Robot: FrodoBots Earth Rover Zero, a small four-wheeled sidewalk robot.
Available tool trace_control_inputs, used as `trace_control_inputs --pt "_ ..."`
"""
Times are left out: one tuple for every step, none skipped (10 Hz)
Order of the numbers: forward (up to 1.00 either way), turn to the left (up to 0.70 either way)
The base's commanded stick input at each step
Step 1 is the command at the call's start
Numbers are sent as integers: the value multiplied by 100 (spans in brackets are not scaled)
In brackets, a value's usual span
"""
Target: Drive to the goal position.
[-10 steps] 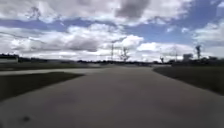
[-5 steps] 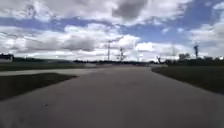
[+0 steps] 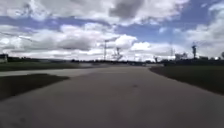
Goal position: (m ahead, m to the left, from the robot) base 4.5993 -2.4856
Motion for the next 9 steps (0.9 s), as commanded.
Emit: trace_control_inputs --pt "100 -14" --pt "100 -14" --pt "100 -13" --pt "100 -13" --pt "100 -13" --pt "100 -13" --pt "100 -13" --pt "100 -13" --pt "100 -13"
